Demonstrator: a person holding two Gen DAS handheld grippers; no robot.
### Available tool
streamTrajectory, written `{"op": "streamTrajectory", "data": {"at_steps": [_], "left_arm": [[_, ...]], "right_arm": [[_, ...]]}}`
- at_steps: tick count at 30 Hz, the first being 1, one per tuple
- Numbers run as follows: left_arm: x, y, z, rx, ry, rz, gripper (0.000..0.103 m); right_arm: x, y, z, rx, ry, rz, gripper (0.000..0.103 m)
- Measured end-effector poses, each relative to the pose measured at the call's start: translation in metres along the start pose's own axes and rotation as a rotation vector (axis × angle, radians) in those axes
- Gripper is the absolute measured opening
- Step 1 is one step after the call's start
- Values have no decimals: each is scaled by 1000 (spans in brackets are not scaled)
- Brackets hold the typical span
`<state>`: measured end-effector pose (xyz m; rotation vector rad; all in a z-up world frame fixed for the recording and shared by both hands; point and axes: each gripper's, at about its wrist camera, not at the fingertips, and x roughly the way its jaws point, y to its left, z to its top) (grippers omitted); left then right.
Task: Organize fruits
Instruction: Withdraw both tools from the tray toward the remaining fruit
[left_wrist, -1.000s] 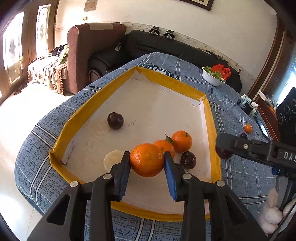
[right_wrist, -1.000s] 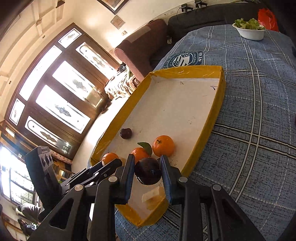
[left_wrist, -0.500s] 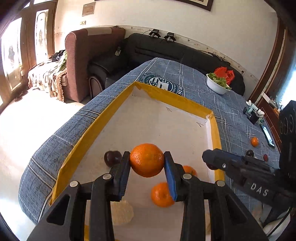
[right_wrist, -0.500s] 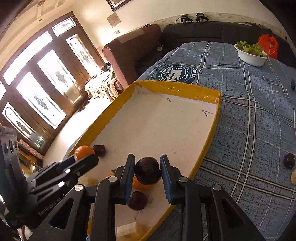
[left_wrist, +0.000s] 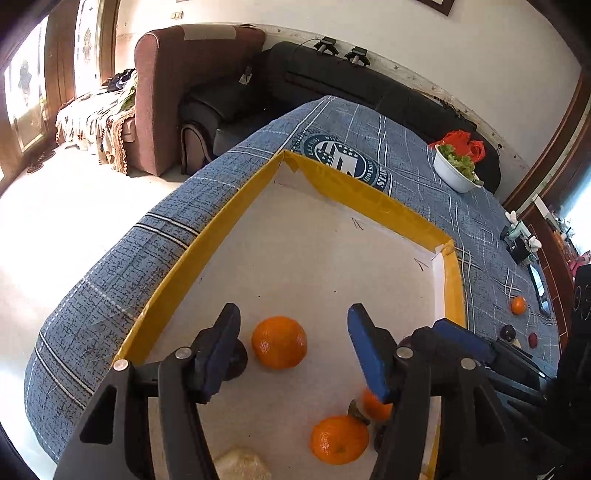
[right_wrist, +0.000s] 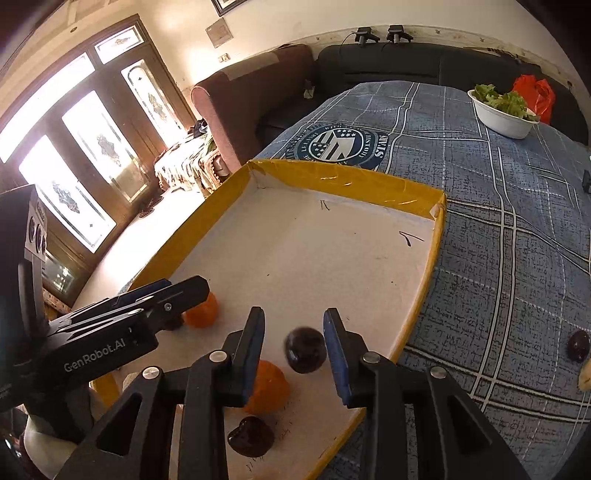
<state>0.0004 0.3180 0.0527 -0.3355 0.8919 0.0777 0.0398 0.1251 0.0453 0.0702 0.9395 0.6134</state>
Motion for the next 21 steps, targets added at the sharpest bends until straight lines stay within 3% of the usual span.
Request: {"op": "streamTrajectory", "data": {"at_steps": [8,21], "left_arm": [[-33,-1,-8,-31,-50,-30,79],[-84,-22,-45,-33,-89,-70,80]], "right_arm": [[-26,-4,-4,21,-49,-5,43],[-94,-27,-40,50,-128,-62,51]]}}
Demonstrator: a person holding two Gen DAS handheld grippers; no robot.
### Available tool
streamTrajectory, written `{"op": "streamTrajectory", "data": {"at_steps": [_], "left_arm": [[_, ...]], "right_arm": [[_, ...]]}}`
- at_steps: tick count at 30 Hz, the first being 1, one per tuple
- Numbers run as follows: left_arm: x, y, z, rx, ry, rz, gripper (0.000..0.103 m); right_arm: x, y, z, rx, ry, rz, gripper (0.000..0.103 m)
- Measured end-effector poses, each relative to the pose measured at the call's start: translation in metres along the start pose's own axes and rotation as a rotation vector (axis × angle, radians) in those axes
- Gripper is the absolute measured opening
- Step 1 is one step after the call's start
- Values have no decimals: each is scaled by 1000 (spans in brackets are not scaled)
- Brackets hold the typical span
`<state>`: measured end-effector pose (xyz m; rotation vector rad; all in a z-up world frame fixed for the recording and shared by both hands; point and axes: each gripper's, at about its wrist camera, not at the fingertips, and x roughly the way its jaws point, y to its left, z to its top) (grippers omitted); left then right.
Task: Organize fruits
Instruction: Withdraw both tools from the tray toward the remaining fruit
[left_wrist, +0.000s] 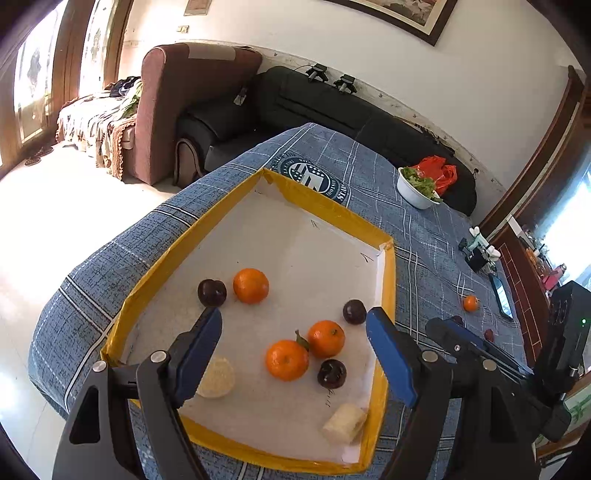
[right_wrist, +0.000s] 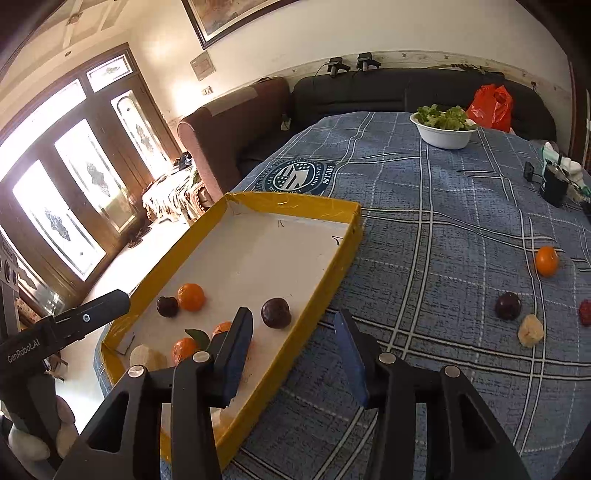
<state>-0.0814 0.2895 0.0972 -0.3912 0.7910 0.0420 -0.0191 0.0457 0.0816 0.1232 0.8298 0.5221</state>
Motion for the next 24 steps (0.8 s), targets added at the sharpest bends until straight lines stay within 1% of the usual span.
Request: {"op": "streamTrajectory", "data": {"at_steps": [6,10,12,19,24], "left_arm": [[-23,-38,-29,106,-52,54,80],[-38,-58,-47,165,-108,106,80],[-45,-67,-55,195,-127,126,80],[-56,-98,-74,295,-162,166,80],[-57,-115,-84,339,-158,160,80]], "right_arm": [[-32,-8,-22,15,-24,-3,52],[-53,-12,-35,24,-49,-10,59],[-63,-13,-42,24,-61,-17,59],[-92,-30,-59,48,-91,-38,62],[-101,-41,-67,67,-100,-49,62]]}}
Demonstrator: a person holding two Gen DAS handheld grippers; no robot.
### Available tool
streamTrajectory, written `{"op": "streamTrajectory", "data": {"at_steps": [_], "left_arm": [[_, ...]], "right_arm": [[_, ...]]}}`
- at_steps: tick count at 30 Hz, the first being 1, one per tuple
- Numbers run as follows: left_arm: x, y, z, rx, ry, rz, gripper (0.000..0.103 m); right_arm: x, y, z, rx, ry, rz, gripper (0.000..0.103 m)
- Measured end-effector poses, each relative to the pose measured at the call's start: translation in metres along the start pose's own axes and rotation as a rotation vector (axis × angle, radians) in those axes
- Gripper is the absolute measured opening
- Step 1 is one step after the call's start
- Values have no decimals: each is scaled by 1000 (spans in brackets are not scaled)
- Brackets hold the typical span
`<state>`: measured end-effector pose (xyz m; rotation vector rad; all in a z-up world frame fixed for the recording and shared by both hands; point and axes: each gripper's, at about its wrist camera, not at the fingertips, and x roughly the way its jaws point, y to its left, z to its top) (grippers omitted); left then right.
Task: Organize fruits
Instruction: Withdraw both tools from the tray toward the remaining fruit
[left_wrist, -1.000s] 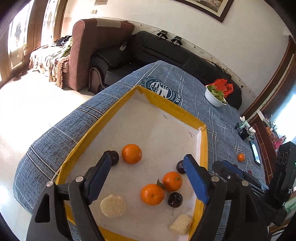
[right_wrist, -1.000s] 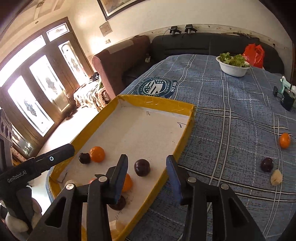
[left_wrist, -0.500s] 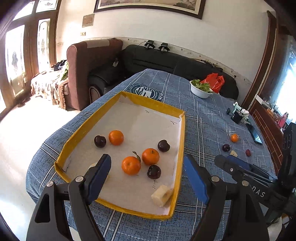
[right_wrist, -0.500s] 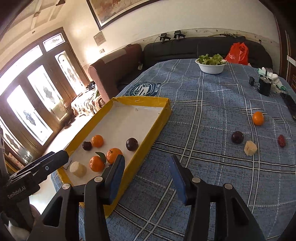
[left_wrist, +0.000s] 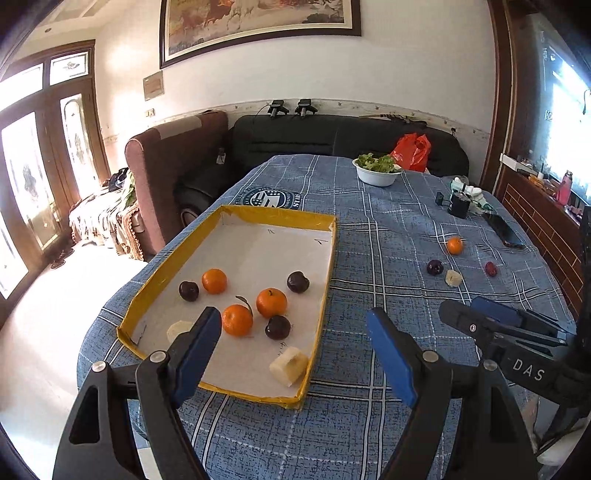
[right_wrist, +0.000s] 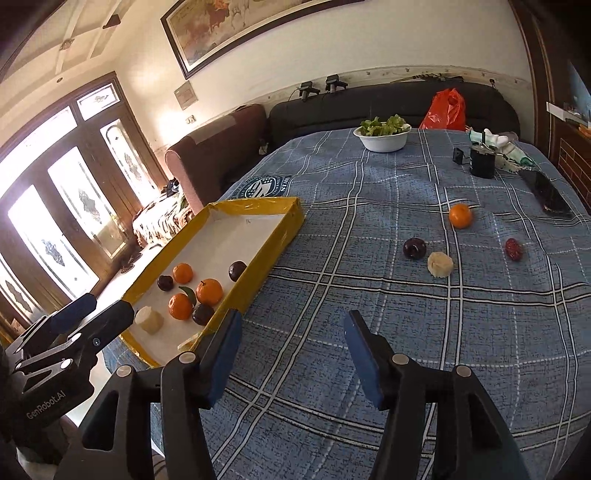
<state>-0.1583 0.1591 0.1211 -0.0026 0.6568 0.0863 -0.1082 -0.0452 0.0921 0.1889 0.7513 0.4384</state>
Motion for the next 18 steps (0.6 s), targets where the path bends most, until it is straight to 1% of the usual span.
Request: {"op": "streamTrajectory", "data": {"at_steps": [6,11,15,18], "left_arm": [[2,-12,-3,30,7,-9,81],[14,-21,-5,43,36,-23,81],[28,-25,-7,30,87,-96,81],[35,-30,-9,34,99,-146,81]], "right_arm": [[-5,-19,-5,26,-3,-18,64],[-1,-40,-5,62,6,-38,64],[1,-64,-7,86,12,-68,64],[-2,-93,-7,123,9,-116,64]]}}
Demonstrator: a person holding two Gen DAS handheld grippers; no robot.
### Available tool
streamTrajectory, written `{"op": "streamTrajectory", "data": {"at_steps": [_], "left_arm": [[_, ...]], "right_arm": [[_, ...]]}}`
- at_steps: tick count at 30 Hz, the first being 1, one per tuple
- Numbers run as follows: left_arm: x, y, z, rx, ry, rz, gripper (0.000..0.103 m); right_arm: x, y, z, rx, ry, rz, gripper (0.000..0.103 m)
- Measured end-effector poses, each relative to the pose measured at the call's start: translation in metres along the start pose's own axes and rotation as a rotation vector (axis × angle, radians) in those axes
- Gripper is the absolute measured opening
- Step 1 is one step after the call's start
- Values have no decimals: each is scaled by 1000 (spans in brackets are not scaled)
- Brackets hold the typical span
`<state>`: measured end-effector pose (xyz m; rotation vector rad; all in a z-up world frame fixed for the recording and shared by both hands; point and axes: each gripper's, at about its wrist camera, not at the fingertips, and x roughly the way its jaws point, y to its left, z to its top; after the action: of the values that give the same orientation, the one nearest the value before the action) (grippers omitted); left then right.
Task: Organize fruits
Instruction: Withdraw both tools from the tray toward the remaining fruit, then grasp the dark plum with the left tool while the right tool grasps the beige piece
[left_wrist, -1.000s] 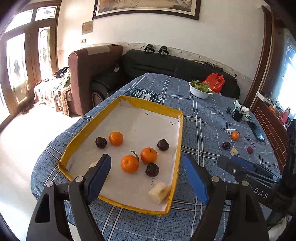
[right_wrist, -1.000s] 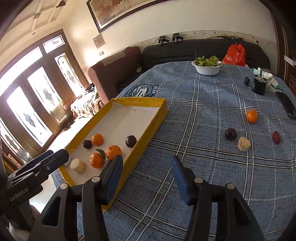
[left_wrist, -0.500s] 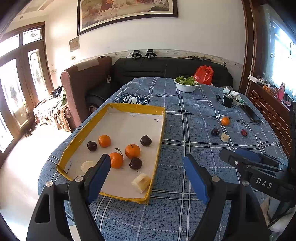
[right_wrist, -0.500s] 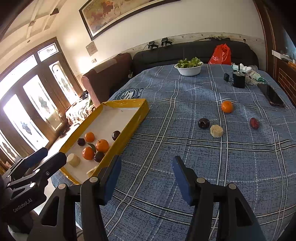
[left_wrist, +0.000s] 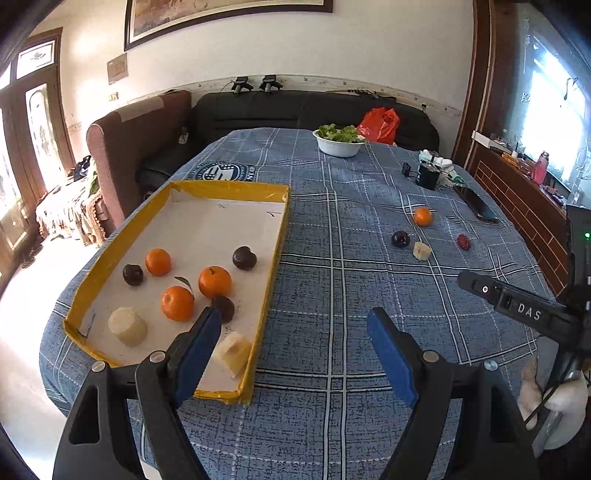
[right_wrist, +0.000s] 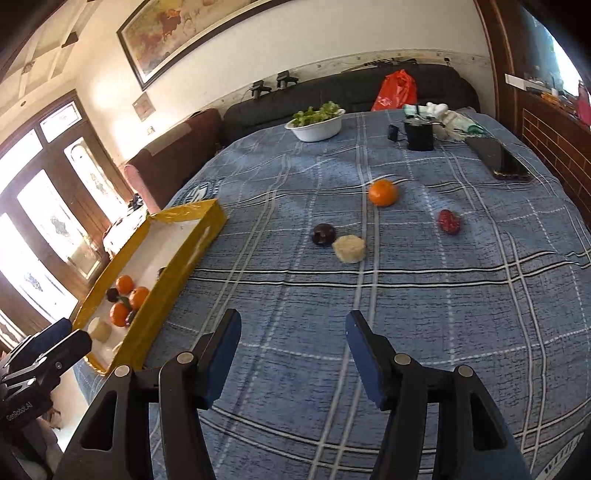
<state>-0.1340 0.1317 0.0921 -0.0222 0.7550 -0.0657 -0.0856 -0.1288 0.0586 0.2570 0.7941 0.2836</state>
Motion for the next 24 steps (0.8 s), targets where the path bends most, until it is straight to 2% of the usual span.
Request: {"op": "streamTrajectory", "data": {"at_steps": [5,10,14,20,24], "left_arm": [[22,-15,2,11,46,-115,81],[50,-30,4,9,108,-163,80],[69,-33,14,-20,151,-196,80],[90,-31,45,-82,167,-215,80],[109,-40,67,-78,162,-214,80]], "right_arm": [[0,-69,11,112,1,-94,64],[6,-105,25,184,14,-132,63],[23,-99,37,155,32,-102,63],[74,-53,51,5,94,-49,63],[99,-37,56,-76,118,-62,56]]}}
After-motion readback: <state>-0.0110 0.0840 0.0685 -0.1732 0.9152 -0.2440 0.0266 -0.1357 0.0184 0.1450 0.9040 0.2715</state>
